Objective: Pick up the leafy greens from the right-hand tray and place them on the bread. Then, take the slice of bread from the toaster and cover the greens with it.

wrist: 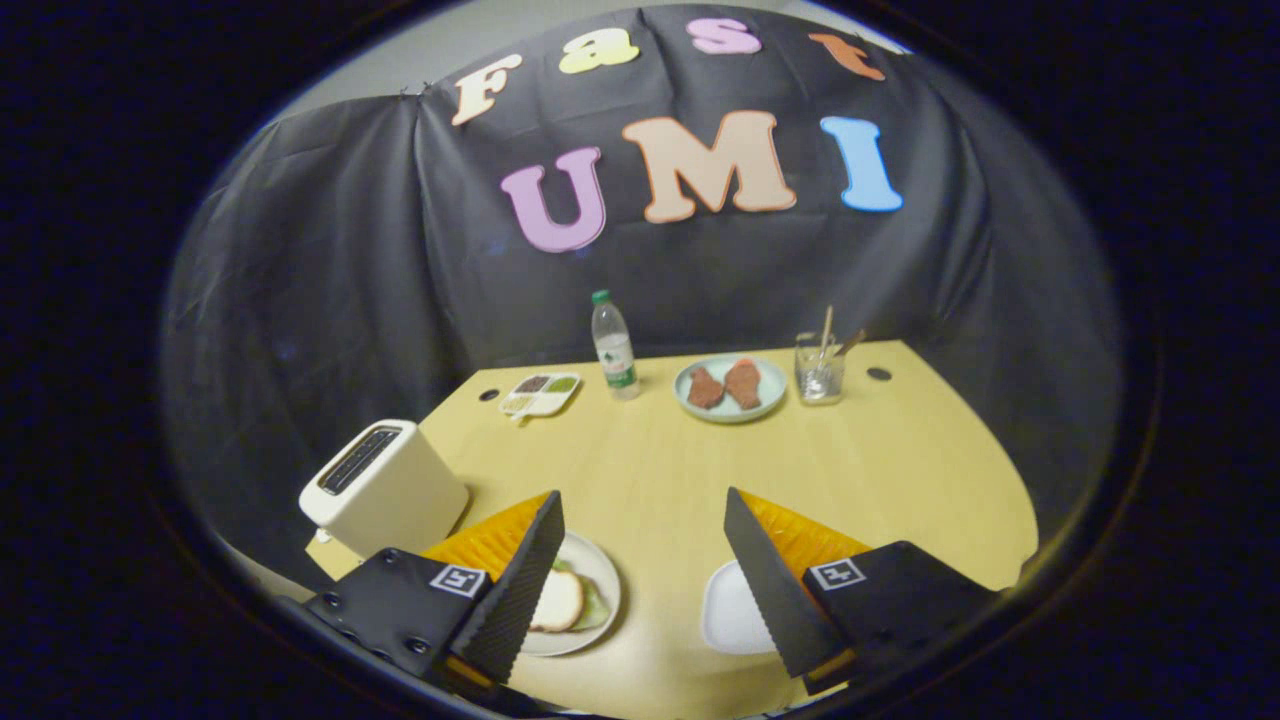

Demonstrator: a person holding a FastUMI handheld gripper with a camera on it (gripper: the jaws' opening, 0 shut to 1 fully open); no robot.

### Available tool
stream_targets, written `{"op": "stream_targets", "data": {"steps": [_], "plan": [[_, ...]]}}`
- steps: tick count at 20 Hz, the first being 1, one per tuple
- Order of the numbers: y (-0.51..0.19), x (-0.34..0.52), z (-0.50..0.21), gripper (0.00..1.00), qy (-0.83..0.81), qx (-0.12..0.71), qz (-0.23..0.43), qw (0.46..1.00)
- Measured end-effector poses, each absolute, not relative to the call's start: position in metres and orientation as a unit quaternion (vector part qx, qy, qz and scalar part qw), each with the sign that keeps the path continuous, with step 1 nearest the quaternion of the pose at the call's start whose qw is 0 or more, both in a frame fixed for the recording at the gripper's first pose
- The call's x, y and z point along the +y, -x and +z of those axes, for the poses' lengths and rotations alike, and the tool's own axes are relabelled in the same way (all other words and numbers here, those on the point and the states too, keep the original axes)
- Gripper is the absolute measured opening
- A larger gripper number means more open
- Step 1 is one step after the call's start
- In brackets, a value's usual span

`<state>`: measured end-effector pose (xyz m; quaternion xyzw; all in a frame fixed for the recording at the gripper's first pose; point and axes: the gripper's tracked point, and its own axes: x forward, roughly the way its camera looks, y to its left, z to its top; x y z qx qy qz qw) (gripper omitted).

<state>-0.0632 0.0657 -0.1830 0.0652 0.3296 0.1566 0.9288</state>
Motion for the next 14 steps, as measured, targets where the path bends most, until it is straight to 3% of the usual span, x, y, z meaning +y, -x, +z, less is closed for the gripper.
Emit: {"op": "stream_targets", "data": {"steps": [14], "plan": [[0.007,-0.032,-0.043,1.00,-0.015,0.127,0.036,0.991]]}}
